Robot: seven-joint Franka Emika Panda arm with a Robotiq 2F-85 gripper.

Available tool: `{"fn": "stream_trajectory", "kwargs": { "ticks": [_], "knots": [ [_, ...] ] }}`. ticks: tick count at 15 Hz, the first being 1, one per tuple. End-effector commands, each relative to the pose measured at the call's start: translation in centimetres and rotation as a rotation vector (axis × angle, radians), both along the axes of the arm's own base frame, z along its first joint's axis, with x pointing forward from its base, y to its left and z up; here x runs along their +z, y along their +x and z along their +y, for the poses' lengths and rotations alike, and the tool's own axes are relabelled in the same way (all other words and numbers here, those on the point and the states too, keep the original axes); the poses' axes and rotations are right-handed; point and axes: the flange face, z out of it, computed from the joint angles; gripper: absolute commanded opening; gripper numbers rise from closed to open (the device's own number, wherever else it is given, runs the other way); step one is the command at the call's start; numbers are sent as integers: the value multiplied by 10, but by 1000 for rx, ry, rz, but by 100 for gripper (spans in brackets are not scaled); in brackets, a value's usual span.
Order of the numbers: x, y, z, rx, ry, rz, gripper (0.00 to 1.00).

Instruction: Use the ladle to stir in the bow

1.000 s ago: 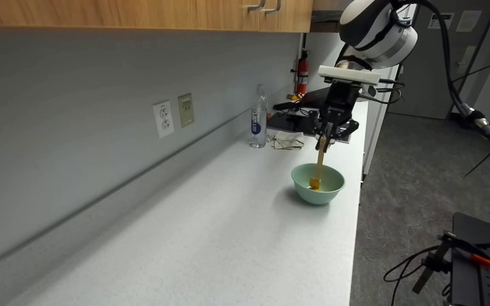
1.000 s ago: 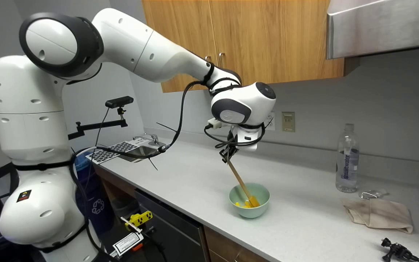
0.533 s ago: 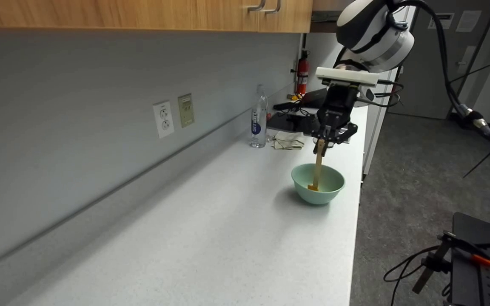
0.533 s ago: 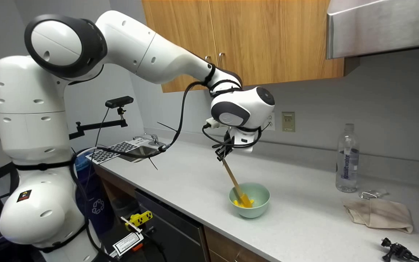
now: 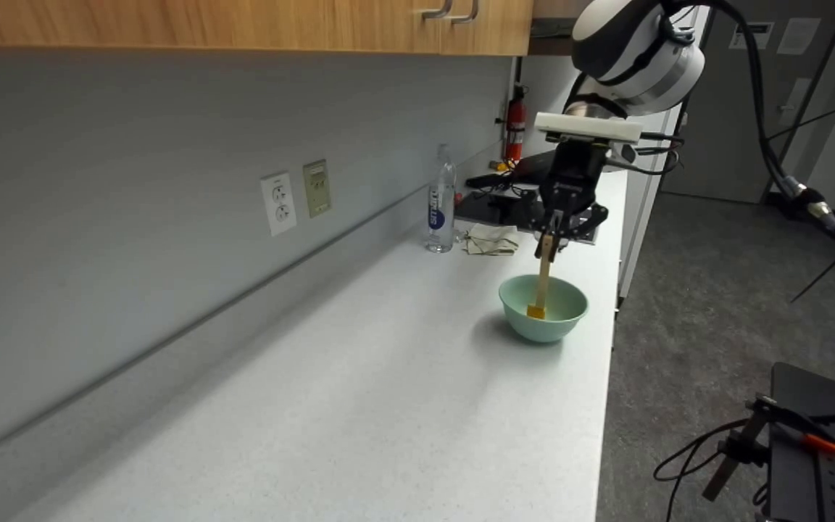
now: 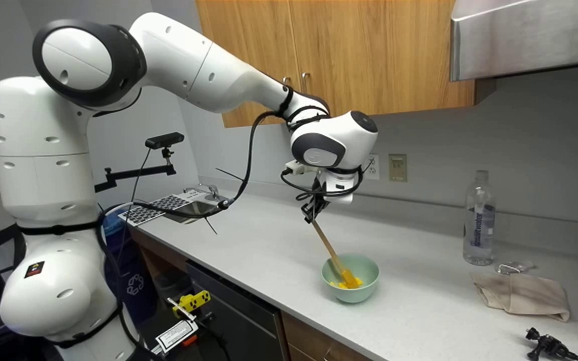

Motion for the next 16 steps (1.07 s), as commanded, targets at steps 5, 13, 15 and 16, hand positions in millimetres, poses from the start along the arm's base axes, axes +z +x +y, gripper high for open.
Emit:
{"fn": "stream_trajectory", "kwargs": {
  "ticks": [5,13,15,16],
  "knots": [
    [23,8,6,41,-202,-45,4],
    [-15,1,13,54,-24,67,4],
    [-16,2,16,54,29,70,4],
    [-14,2,18,52,57,67,4]
  ]
}}
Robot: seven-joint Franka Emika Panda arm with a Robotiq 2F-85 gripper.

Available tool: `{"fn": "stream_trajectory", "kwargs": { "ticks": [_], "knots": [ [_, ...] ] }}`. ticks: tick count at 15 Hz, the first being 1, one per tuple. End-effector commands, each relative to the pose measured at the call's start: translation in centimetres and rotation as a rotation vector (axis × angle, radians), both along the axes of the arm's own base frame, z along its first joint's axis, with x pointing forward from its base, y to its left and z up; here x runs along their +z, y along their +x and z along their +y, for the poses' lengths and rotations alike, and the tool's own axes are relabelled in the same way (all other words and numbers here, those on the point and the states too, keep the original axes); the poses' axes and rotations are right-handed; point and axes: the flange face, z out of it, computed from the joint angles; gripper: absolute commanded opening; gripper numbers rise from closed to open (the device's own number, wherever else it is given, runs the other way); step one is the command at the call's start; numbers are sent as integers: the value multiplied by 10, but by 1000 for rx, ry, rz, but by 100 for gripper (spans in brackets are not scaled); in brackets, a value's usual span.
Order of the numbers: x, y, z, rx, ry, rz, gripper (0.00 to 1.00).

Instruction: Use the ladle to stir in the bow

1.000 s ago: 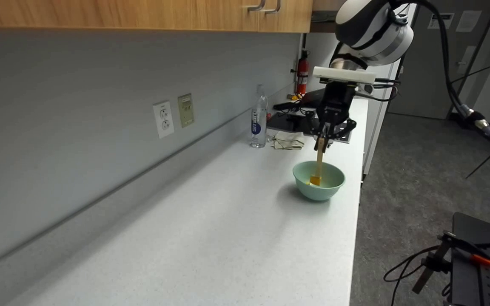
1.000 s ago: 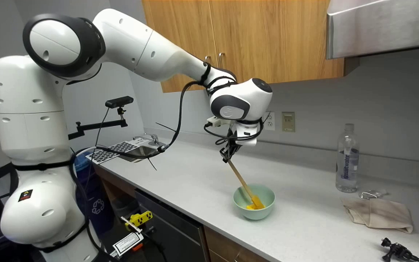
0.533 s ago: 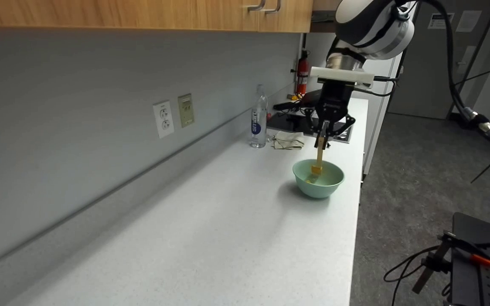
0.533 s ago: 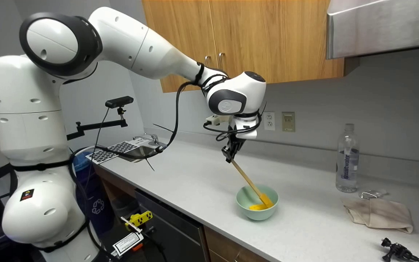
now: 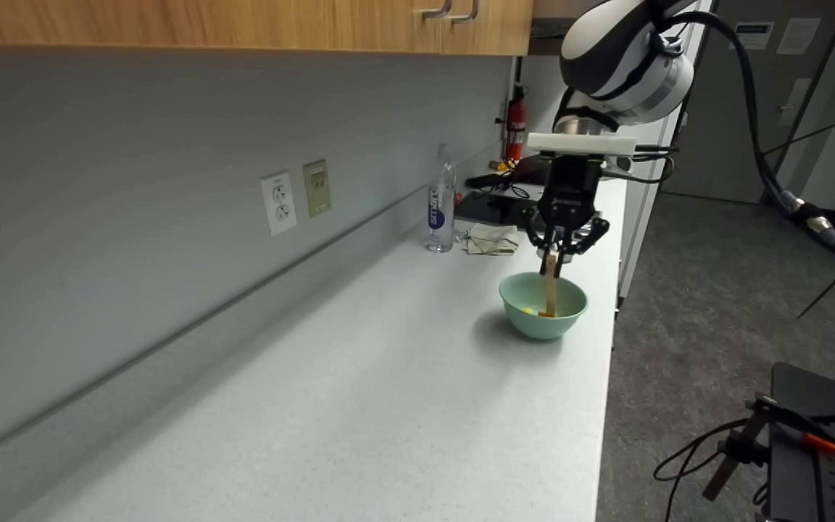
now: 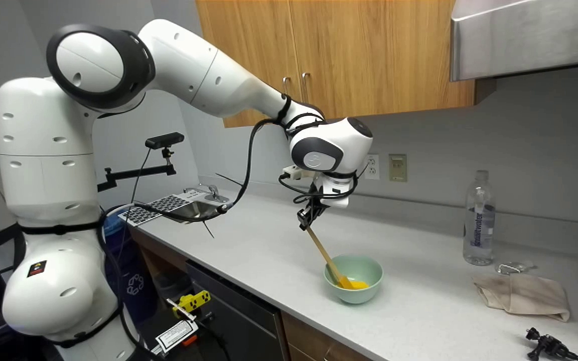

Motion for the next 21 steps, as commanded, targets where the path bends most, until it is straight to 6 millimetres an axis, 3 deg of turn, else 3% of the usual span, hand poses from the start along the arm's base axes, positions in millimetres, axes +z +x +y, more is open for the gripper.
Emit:
{"fn": "stream_trajectory", "kwargs": {
  "ticks": [1,5,12,21],
  "knots": [
    [7,4,4,5,115,-9,4],
    [21,9,10,6,148,-44,4],
    [36,12,5,15,-28,-79,4],
    [19,9,14,36,-24,-44,4]
  ]
}}
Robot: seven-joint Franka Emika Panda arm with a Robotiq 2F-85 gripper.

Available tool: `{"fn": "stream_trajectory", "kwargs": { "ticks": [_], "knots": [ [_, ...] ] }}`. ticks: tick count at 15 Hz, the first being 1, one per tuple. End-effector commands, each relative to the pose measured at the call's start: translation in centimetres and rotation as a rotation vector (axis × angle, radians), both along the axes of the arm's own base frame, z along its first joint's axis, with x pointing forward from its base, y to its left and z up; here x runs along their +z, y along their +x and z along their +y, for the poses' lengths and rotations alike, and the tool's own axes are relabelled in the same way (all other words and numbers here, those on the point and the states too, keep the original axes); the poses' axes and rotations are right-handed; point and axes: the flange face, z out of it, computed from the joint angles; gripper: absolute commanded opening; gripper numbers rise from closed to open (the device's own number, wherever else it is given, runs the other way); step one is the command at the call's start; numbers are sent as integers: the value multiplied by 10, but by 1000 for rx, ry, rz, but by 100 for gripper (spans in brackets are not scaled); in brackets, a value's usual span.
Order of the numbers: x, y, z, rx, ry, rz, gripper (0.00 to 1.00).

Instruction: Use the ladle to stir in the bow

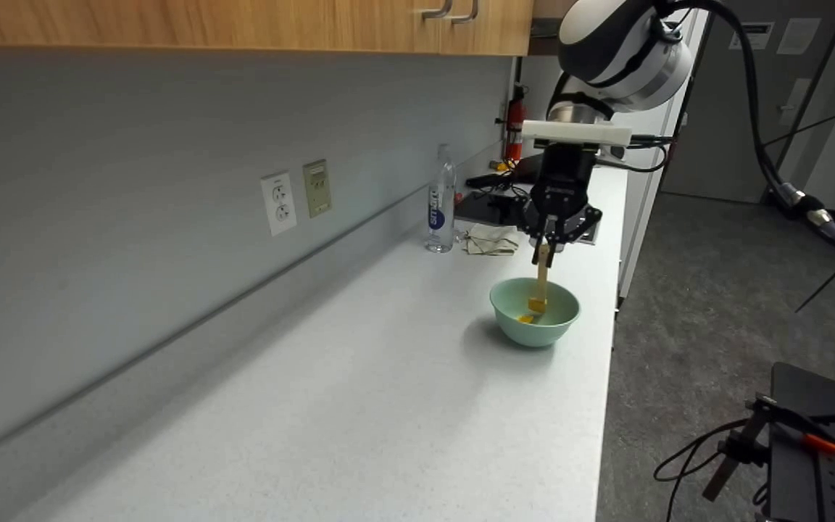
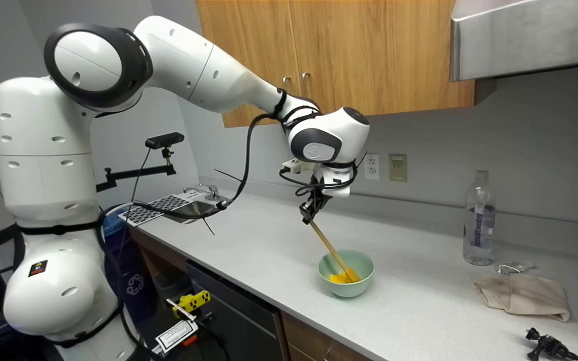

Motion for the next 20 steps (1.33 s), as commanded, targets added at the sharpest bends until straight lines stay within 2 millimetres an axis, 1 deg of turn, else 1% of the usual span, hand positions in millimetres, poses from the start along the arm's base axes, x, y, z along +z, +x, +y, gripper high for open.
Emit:
{"fn": "stream_trajectory", "kwargs": {
  "ticks": [1,8,14,16,20],
  "knots": [
    [-1,-1,8,3,34,7,4],
    [4,-1,8,-21,87,1,4],
    [14,0,4,-29,-7,-15,4],
    [15,0,3,-28,-47,-16,4],
    [13,0,2,-30,-54,-4,4]
  ]
}}
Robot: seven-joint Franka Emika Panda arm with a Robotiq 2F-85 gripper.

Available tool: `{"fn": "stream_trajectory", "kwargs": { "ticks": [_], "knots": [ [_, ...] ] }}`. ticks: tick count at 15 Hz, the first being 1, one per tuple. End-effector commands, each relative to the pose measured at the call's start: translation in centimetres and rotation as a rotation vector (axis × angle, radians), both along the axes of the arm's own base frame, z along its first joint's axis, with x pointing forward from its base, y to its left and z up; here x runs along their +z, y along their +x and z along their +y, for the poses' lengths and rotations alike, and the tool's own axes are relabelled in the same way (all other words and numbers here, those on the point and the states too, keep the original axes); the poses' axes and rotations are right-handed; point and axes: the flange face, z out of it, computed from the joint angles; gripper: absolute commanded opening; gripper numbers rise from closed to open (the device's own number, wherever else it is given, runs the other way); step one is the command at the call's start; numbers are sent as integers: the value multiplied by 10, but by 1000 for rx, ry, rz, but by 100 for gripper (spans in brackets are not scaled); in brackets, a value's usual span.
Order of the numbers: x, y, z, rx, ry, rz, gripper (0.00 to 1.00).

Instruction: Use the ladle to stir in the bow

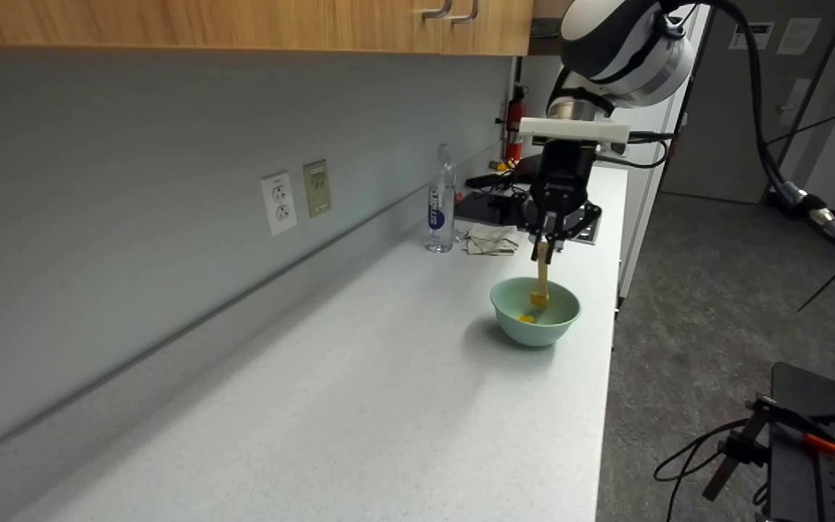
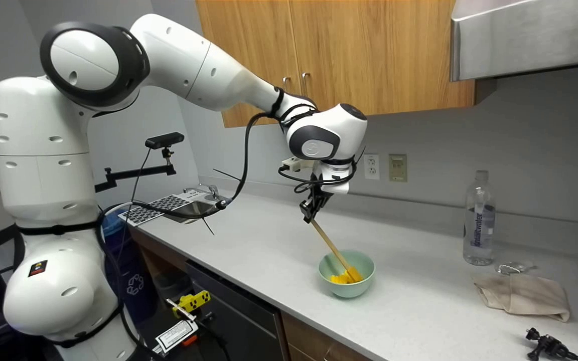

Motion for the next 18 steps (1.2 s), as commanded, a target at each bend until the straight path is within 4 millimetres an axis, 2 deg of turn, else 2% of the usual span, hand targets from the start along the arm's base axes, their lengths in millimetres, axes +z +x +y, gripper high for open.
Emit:
{"fn": "stream_trajectory", "kwargs": {
  "ticks": [1,18],
  "knots": [
    [6,-1,2,-6,-12,0,4],
    [11,3,7,-52,150,-43,4]
  ]
}}
